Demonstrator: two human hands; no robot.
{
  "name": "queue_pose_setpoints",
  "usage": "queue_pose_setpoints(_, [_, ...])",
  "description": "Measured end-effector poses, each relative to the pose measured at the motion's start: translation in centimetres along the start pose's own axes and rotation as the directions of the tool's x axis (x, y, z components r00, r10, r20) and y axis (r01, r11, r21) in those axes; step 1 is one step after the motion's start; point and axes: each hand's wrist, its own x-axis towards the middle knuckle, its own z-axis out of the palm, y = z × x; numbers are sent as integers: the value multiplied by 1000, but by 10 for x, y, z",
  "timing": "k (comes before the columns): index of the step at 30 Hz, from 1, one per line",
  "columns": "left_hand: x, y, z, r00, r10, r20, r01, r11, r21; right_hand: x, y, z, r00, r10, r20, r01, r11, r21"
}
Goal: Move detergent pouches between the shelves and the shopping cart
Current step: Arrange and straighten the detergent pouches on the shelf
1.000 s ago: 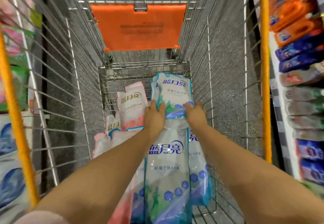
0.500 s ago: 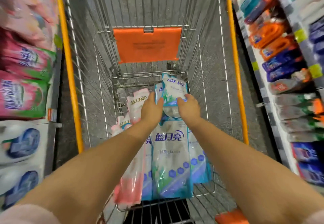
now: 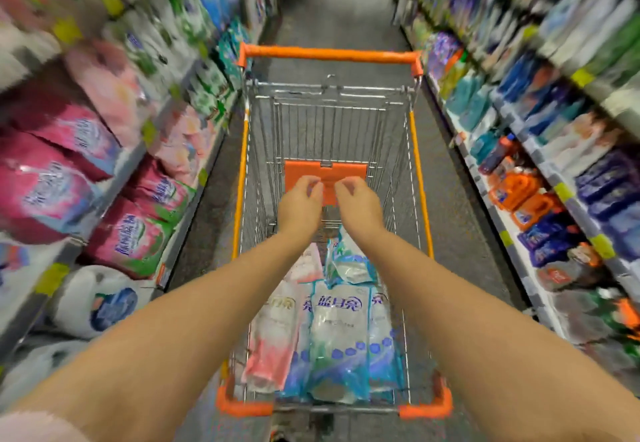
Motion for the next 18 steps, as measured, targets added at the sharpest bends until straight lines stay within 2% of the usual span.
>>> queue_pose_setpoints(5, [-71, 50, -58, 975, 113, -190, -120, 993, -25, -61, -50, -43, 974, -227, 20, 226, 973, 34])
queue_pose_setpoints(9, [-148, 71, -116, 918, 161, -362, -172, 985, 4, -135, -85, -59, 897, -434, 82, 421, 897, 137])
queue_pose_setpoints(12, [-209, 83, -166, 855, 203, -477, -196, 978, 66, -197, -120, -62, 807, -579, 120, 552, 810, 196])
queue_pose_setpoints(14, [-248, 89, -205, 797, 252, -548, -194, 967, 162, -239, -150, -61, 722, -678, 137, 638, 729, 249])
queue_pose_setpoints(18, [-321, 92, -294, 675, 305, -672, -185, 951, 247, -328, -212, -47, 549, -817, 176, 751, 575, 324])
